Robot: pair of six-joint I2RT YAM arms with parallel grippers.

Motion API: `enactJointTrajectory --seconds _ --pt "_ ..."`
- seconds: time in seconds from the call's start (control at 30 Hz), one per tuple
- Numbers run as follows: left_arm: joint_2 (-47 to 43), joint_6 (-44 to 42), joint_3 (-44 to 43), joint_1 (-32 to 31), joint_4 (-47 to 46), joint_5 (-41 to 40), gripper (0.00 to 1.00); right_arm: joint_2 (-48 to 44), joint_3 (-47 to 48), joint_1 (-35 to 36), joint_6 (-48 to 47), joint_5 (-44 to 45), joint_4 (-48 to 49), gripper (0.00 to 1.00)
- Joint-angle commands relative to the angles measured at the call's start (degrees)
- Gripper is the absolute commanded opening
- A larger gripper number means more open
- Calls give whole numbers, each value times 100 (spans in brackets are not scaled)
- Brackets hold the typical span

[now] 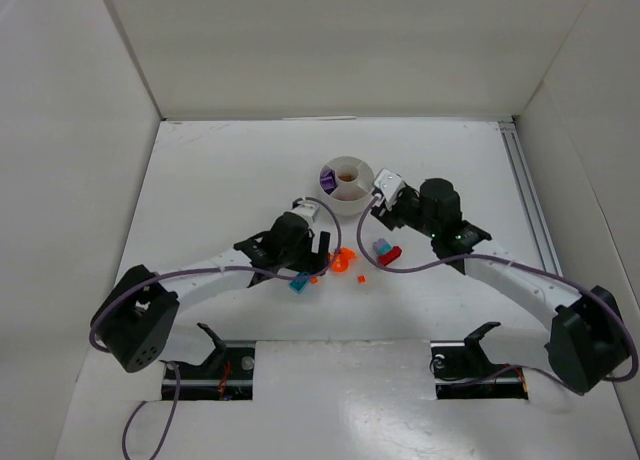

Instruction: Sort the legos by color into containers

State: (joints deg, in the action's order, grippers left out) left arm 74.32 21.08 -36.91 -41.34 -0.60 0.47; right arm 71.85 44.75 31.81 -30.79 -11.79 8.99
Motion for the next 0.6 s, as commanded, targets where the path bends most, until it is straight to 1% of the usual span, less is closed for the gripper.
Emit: enactJointTrajectory --seconds 0.0,0.17,0.27,0.37,0.43,0.47,0.57 --pt "274 -271 -352 -374 -124 -344 83 -487 -300 -228 152 -16 94 58" --pt "688 -210 -483 -707 -72 -740 82 -918 -511 -412 205 -69 -21 58" --pt "969 -139 -720 -813 218 -1259 76 -1086 -643 -482 266 -130 -21 59" --pt "1198 -26 -801 -814 341 -1601 67 -1226 -705 -588 266 -191 -21 59" --pt "1312 -25 -862 -867 341 -1681 65 -1279 -774 -641 266 -245 -73 59" --pt "1426 -25 -914 -867 394 -1743 61 -1279 -775 -641 266 -245 -73 59" --pt "1628 -25 -1003 -980 446 -1875 58 -1340 -827 -781 266 -297 -73 59"
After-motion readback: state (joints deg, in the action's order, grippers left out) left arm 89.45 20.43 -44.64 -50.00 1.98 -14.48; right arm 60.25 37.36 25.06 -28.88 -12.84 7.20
